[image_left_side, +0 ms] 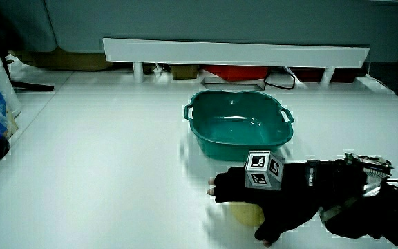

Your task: Pick pear from desk

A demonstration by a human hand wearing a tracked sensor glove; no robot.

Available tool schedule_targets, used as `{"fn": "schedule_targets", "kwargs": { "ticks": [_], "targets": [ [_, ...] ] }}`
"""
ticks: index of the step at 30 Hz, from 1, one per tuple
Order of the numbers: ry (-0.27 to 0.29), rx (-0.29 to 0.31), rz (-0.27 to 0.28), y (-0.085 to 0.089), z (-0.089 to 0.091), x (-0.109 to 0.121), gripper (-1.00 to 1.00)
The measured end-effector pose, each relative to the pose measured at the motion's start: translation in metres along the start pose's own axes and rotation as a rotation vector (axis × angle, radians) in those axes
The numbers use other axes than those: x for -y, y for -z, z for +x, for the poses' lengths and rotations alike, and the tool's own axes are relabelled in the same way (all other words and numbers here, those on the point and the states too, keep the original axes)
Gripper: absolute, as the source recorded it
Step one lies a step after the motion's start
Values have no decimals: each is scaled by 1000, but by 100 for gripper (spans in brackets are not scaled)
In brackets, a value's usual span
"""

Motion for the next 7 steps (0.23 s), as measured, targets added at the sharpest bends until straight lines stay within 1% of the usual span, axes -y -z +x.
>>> {"fn": "schedule_targets", "kwargs": {
  "ticks": [1,2,3,4,5,6,7],
  "targets": [
    [19,-7,-7,1,5,-3,100],
    [27,24,13,-7,8,-2,100],
    [29,-10,-1,-7,13,-4,100],
    [37,-3,14,-12,16,-4,100],
    [59,3,9,-10,21,-8,100],
    [62,10,26,-13,23,-8,100],
    [72,-7,19,-13,27,-11,100]
  ]
}}
